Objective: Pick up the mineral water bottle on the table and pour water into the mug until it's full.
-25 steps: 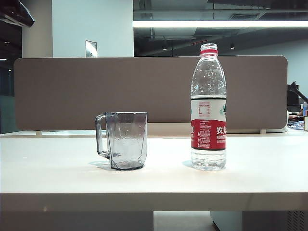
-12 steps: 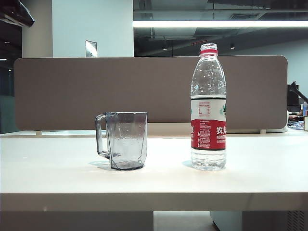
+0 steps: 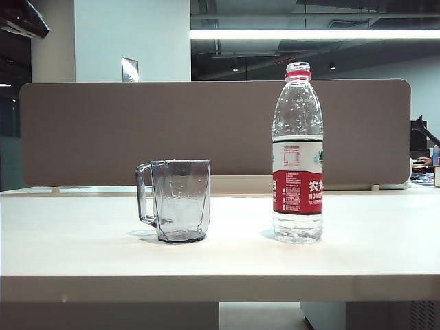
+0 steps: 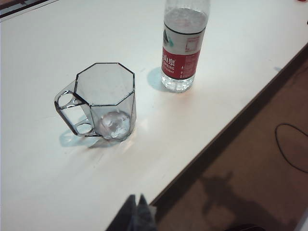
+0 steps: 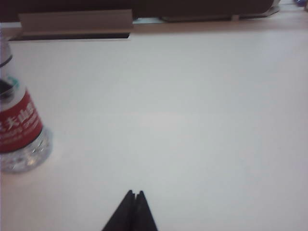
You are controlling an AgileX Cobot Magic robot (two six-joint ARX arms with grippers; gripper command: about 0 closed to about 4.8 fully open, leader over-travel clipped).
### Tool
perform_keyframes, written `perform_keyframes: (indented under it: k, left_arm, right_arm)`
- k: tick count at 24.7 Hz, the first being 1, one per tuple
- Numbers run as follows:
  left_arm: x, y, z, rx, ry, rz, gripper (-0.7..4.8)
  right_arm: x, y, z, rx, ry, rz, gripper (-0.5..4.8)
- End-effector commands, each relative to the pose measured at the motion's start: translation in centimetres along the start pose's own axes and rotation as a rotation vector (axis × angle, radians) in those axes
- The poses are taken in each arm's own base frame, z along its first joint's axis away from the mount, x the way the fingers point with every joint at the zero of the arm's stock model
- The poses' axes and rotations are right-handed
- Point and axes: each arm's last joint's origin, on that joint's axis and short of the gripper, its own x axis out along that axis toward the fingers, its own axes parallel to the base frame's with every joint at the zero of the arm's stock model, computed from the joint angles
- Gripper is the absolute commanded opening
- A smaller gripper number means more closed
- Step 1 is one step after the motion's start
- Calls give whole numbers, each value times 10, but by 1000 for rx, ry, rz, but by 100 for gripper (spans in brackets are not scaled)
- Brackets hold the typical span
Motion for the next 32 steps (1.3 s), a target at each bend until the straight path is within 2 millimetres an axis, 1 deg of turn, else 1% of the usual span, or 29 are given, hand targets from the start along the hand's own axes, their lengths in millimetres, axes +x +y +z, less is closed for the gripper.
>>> perform_keyframes:
  k: [1,3,5,6,9,10,14,15,16,18,20,23,24,25,26,28,29,30,32]
  left_arm:
    - [-1,0,2,8,-17,-6,-5]
    - [-1,0,2,8,-17,-6,-5]
    - [-1,0,2,8,-17,-6,-5]
    - [-1,0,2,8,-17,-6,-5]
    - [-1,0,2,8,-17,-5,-5]
    - [-1,0,2,8,-17,-4,-5]
    - [-1,0,2,8,-17,-6,-5]
    - [-1,0,2,8,-17,-5,-5]
    - [-1,0,2,8,-17,-5,-5]
    - [-1,0,2,8,-17,-6,-5]
    - [-1,0,2,8,-17,-6,-5]
    - [-1,0,2,8,-17,-5,-5]
    - [-1,0,2,8,-17,-6,-5]
    - [-1,0,2,8,-17,-6,-5]
    - [-1,0,2,8,-17,-5,-5]
    - [-1,0,2,8,-17,-5,-5]
    - [-1,0,2,8,-17,-5,-5]
    - [-1,0,2,8,-17,-5,-5]
    - [-1,0,2,8,-16,-6,-5]
  right_arm:
    - [-2,0,15,44,-115,-2,-6]
    - [-7,0,29,77,-176,-6,-6]
    - [-29,1,74,94,-323,-1,-6]
    - [-39,1,90,92,-377,0,-6]
    - [-68,0,128,76,-513,-3,-6]
    - [-79,0,141,57,-563,-6,-6]
    - [-117,-1,182,-58,-706,-46,-6]
    - [-135,-2,202,-120,-764,-90,-6]
    - [-149,-3,222,-154,-796,-157,-6]
    - [-158,-4,244,-179,-802,-240,-6]
    - [-159,-5,267,-215,-792,-312,-6]
    - [-149,-4,301,-252,-760,-374,-6]
    - [-137,-2,320,-255,-741,-369,-6]
    - [-126,0,332,-252,-727,-364,-6]
    - [-117,1,341,-244,-715,-350,-6]
    - [-91,4,355,-224,-685,-287,-6]
    - [-59,9,364,-197,-645,-203,-6]
    - [-29,12,367,-172,-609,-158,-6]
    - [8,13,364,-142,-557,-150,-6]
